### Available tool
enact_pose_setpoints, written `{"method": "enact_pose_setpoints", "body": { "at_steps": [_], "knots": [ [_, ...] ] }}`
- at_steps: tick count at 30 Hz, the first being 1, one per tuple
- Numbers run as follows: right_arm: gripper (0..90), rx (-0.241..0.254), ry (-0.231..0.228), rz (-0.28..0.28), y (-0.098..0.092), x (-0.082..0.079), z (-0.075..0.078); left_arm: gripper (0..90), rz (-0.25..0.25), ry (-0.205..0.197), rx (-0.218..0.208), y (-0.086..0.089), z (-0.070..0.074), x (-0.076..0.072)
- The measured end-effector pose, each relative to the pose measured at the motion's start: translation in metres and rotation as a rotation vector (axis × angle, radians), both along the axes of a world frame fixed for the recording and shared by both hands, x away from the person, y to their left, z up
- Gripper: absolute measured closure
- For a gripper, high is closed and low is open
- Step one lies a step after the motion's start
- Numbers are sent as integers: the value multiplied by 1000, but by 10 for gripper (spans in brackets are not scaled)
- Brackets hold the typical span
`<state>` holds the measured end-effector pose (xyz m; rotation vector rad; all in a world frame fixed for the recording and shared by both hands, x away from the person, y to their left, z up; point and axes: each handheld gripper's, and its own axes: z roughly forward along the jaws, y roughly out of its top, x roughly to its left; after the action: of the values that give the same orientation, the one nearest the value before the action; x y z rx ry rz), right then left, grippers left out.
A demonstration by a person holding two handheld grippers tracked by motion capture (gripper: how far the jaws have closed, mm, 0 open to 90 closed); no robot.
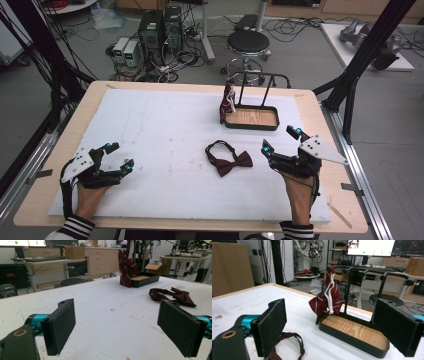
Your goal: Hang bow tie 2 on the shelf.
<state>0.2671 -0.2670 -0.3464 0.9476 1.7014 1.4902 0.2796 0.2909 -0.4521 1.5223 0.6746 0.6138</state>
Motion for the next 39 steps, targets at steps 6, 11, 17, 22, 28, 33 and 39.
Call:
{"method": "enact_pose_setpoints", "body": {
  "at_steps": [6,11,17,22,28,33,39],
  "knots": [
    [112,-4,9,0,1,0,0,153,-1,2,-5,0,0,0],
    [112,-10,11,0,3,0,0,153,-2,1,-2,0,0,0],
    [112,-23,20,20,8,-3,2,153,0,0,-1,0,0,0],
    [113,-62,46,72,12,0,2,153,-1,-1,-2,0,0,0],
    [113,-111,102,137,15,9,1,153,-2,-3,-1,0,0,0],
    [113,-170,147,202,19,19,0,153,-2,-3,1,0,0,0],
    [113,-225,188,260,23,31,-2,153,-4,-3,-1,0,0,0]
  ]
}}
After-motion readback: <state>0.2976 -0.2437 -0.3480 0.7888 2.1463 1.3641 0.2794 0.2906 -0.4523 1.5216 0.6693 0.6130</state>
